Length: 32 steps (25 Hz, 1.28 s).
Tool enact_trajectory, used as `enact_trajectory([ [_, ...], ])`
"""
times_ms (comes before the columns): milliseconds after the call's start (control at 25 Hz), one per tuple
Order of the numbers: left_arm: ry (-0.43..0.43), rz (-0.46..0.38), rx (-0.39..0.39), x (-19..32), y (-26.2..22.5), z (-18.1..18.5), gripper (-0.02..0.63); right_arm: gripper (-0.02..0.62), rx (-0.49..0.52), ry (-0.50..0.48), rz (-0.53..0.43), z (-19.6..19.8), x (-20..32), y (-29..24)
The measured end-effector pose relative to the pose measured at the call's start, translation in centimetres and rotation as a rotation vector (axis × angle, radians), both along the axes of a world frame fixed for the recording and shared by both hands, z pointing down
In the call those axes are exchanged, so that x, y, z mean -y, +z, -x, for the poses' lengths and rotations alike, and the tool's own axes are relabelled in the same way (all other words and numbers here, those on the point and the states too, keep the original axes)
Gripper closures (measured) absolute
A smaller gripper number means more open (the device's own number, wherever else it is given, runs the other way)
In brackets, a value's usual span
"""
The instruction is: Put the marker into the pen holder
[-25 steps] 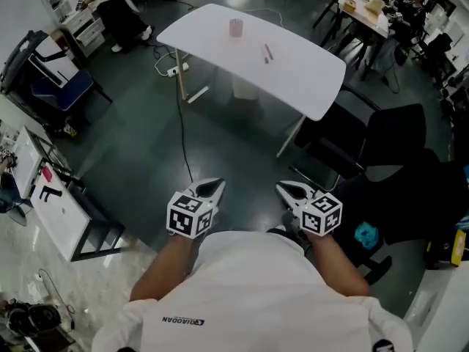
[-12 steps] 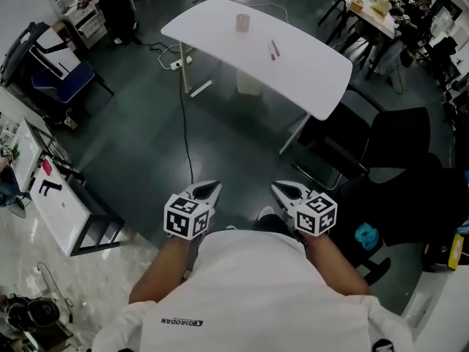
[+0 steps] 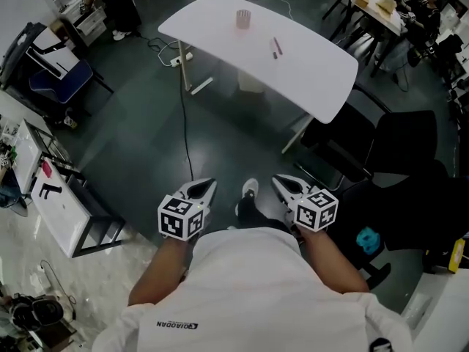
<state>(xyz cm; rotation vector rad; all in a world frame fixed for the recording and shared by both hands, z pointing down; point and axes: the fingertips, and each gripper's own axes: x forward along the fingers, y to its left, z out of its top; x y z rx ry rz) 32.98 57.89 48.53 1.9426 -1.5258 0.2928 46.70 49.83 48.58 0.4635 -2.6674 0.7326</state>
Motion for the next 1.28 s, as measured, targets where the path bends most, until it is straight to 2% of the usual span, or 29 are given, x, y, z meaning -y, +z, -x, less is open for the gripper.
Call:
enact_trajectory([
  [200,-0.018,0.036,0.009,3.9,0.7,2.1,0.578,0.577,0.036,0.057,0.023,1.7,5.9,0.0],
  [600,0.011,0.012,0.044,16.8,-1.2,5.4,0.578,0.577,0.078,0.06,0.005,6.0,17.6,-1.2],
  [800,0.033,0.03,0.049,22.5,-1.5,6.0,0.578,0.577,0.077,0.068,0.02,6.5,22.9,-0.9],
  [1120,0.041,0.004,0.095,31.3,-2.3,7.2,0.578,0.577,0.083,0.027,0.003,7.9,30.7,-0.6],
  [1280,0.028,0.006,0.091,33.2,-2.3,7.8,0.578,0.577,0.056,0.008,0.006,8.3,32.6,0.2],
])
